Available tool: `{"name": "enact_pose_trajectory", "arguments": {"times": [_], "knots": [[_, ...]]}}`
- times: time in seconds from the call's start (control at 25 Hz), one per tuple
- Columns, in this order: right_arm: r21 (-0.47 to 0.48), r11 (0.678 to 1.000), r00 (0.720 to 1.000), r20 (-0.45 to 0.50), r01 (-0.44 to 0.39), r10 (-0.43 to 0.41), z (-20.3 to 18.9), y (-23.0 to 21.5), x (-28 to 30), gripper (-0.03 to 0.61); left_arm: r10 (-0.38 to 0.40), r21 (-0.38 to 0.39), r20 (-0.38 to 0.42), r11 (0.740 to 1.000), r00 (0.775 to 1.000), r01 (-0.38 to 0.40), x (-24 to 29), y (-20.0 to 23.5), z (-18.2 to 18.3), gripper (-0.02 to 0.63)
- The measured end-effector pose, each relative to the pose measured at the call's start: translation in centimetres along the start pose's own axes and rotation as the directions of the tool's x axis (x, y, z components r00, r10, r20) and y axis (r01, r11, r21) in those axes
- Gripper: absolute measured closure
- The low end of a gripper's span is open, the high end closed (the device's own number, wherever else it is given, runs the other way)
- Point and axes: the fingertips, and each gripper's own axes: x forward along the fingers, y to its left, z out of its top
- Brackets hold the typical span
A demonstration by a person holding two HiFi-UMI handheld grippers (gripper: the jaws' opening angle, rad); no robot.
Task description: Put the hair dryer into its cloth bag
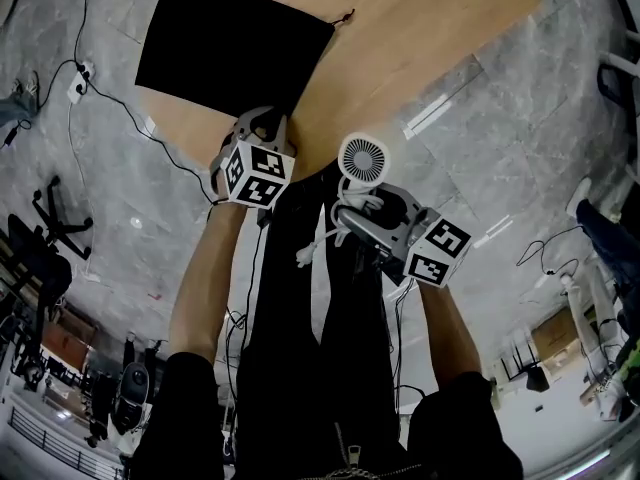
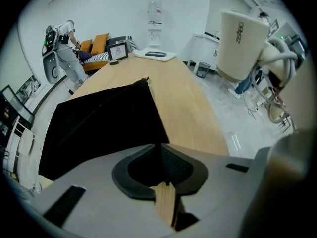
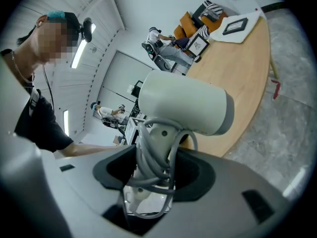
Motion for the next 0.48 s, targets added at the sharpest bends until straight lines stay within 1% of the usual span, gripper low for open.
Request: {"name": "enact_pose_trajectory", "arguments": {"times": [0.08,0.24,0.4,0.48], "knots": [[-0.002,1.0,1.0,-0.008,0.002,-0.002,-0.1,-0.1,0.2,0.357,-0.004,-0.035,0.019,0.999,1.0,0.004,-0.4,0.2,0.1,0.574],[-0.013,1.0,0.999,-0.051,-0.003,0.002,-0.5,-0.5,0.6,0.357,0.007,-0.105,0.091,0.994,0.996,0.003,-2.2,0.4,1.2,0.58],[-0.048,0.999,0.993,-0.119,0.001,-0.006,-0.6,-1.1,1.7,0.357,0.016,-0.133,0.137,0.991,0.99,0.002,-3.7,0.8,2.1,0.583],[-0.063,0.998,0.988,-0.153,-0.01,0.0,-0.4,-1.4,2.5,0.357,0.019,-0.146,0.156,0.989,0.988,0.004,-4.4,1.3,2.5,0.583]]}}
